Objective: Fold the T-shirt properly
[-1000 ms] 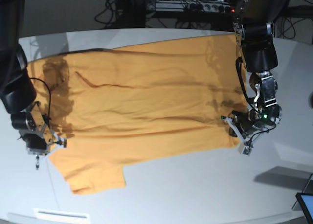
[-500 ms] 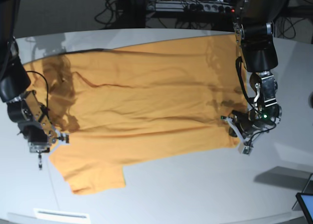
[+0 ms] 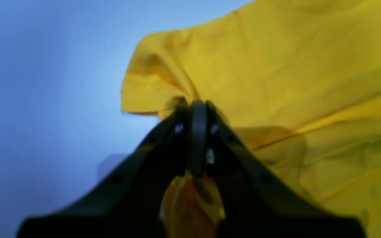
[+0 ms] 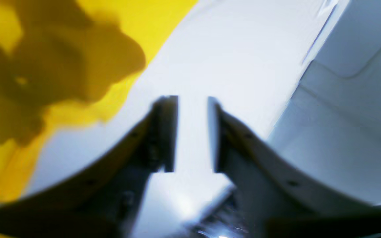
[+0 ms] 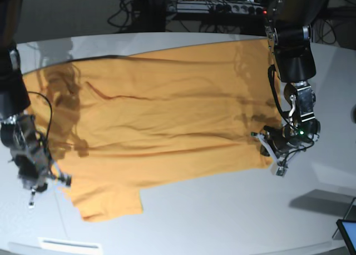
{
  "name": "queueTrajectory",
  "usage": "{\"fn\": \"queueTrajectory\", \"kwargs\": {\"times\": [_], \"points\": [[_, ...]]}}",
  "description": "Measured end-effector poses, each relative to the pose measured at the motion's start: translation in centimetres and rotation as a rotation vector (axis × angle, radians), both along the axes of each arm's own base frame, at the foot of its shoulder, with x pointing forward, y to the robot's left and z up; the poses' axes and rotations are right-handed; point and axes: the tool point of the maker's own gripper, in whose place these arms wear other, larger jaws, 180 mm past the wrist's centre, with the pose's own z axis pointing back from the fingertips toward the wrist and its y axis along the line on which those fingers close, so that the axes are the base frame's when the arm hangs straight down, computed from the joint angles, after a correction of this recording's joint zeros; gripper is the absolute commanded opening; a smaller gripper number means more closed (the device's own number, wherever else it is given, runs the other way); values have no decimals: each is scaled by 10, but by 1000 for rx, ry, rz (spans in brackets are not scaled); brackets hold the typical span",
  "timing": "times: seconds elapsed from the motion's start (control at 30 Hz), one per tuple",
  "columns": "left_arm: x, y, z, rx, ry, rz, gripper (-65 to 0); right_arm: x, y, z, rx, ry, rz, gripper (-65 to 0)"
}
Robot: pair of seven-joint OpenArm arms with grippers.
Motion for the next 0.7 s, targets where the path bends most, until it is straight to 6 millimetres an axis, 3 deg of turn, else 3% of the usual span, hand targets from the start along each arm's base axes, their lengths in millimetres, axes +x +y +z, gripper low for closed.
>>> {"fn": "queueTrajectory", "kwargs": {"times": [0.07,0.13,0.2,0.27,0.4,0.7], "points": [[0,0,0,1,1,0,-650,10,-12,14,154,-46,-150,-332],[0,1,0,1,1,0,-650,10,-42,21,242,-70,-305,-254],[0,1,0,2,1,0,-650,3,-73,24,245,-56,-390,-228],[0,0,0,0,1,0,-650,-8,-84,10,248,-10,-439,-235],[0,0,0,-1,-1,-1,-650,-16,-52,-22,313,61,-408,-231],[0,-1,0,0,1,-2,-650,-8,-16,-31,347,78,-368,-229]]}}
